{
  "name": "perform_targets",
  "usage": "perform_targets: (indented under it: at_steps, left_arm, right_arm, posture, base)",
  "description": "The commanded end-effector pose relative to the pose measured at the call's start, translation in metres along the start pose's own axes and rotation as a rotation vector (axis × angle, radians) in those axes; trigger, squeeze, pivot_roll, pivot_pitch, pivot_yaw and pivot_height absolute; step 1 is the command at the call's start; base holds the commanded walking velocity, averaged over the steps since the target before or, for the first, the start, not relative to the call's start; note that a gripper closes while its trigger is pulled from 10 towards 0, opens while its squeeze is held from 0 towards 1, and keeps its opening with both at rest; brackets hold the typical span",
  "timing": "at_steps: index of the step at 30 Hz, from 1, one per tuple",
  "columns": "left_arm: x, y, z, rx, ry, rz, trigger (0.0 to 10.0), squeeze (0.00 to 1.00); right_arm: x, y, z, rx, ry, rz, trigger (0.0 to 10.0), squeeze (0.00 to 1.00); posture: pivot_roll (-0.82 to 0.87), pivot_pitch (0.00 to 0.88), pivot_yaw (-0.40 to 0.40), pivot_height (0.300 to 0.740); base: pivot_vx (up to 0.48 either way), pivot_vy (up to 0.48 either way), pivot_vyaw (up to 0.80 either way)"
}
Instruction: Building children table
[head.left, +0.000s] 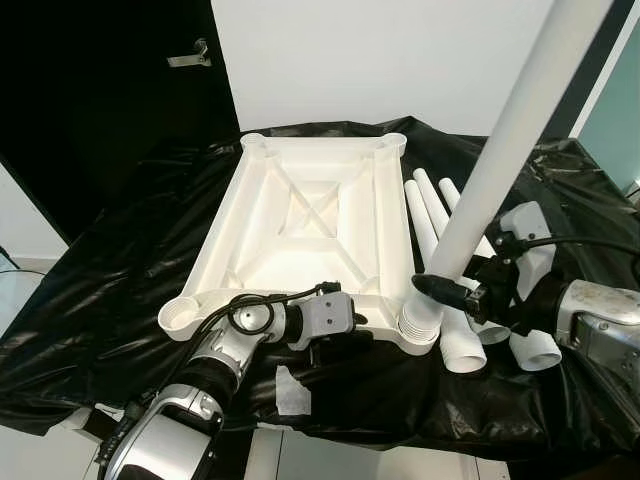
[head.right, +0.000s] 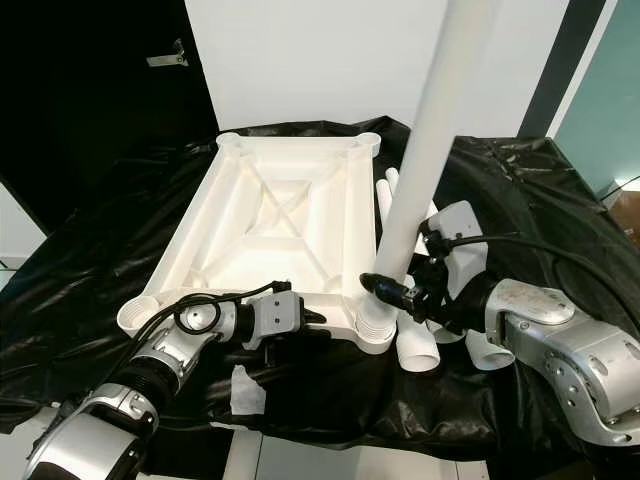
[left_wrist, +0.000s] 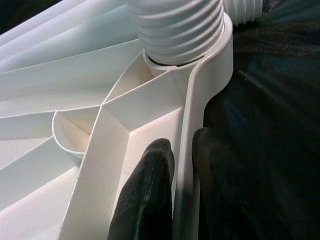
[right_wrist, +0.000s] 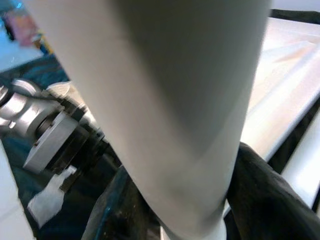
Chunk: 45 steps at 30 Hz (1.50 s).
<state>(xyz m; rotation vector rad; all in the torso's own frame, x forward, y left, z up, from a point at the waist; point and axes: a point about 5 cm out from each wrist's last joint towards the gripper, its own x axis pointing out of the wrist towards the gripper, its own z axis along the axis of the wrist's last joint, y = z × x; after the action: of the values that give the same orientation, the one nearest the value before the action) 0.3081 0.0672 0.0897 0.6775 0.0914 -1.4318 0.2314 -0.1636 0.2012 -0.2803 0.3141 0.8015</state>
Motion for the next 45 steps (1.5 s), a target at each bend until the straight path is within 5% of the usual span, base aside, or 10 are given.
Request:
perform_targets:
  at_steps: [1,10,17,27,38,45]
  left_arm:
    - [-0.005,-0.016,-0.034,-0.141,0.121,0.095,10.0,0.0]
    - [-0.004,-0.015,-0.033,-0.138,0.119,0.093,10.0,0.0]
    - [-0.005,-0.017,-0.034,-0.142,0.122,0.09,10.0,0.0]
    - [-0.002,-0.017,-0.033,-0.14,0.118,0.087,10.0,0.0]
    - [0.0,-0.018,-0.032,-0.144,0.114,0.086,10.0,0.0]
    - [0.0,-0.018,-0.033,-0.15,0.114,0.09,10.0,0.0]
  right_arm:
    - [0.004,0.017,-0.065,0.156,0.327,0.087,10.0,0.0]
    - [0.003,0.022,-0.067,0.154,0.318,0.102,10.0,0.0]
    - [0.01,0.034,-0.075,0.305,0.267,0.087,10.0,0.0]
    - [0.021,0.032,-0.065,0.499,0.134,-0.055,10.0,0.0]
    - [0.019,0.032,-0.058,0.511,0.137,-0.065,10.0,0.0]
    - [0.01,0.03,-0.059,0.402,0.218,-0.019,10.0,0.0]
  posture:
    - [-0.16,0.033,0.015,0.74]
    - [-0.16,0.034,0.016,0.74]
    - [-0.16,0.037,0.018,0.74]
    - [-0.18,0.038,0.017,0.74]
    - [-0.18,0.039,0.009,0.74]
    - [-0.18,0.037,0.004,0.74]
  base:
    - [0.0,0.0,0.0]
    - [0.0,0.0,0.0]
    - [0.0,0.0,0.0]
    - [0.0,0.0,0.0]
    - [0.0,0.0,0.0]
    - [0.0,0.0,0.0]
